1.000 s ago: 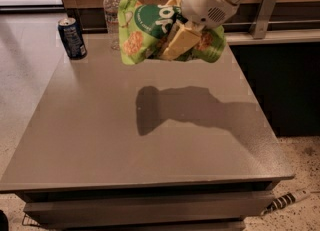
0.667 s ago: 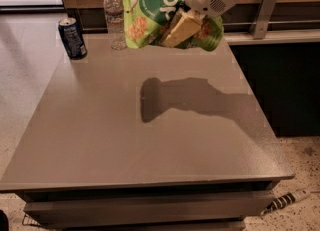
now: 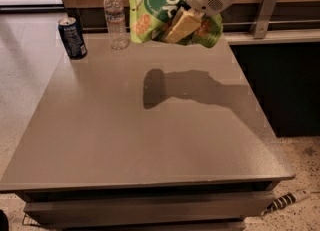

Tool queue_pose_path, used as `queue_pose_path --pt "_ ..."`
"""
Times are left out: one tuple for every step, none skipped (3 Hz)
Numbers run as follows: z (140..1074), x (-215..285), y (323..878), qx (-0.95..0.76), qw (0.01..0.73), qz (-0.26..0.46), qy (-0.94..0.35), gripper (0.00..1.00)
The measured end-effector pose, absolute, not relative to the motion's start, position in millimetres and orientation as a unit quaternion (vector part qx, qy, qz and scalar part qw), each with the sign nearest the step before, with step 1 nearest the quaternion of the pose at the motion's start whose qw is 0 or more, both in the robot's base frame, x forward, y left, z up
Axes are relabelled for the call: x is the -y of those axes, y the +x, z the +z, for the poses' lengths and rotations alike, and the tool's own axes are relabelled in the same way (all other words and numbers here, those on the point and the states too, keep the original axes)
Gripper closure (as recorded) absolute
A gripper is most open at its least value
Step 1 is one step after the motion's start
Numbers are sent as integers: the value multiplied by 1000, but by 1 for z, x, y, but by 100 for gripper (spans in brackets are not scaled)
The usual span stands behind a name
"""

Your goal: Move green rice chip bag near water bottle

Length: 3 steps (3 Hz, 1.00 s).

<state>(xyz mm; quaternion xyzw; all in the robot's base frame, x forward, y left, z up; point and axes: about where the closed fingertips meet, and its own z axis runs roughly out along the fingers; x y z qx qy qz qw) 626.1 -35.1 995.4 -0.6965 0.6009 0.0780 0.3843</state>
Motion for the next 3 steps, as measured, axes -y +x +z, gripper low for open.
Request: queue_pose_path --pt "976 52 676 -629 367 65 -682 100" --pt "964 64 714 -655 351 43 -668 100" --pt "953 59 746 -668 347 22 -658 100"
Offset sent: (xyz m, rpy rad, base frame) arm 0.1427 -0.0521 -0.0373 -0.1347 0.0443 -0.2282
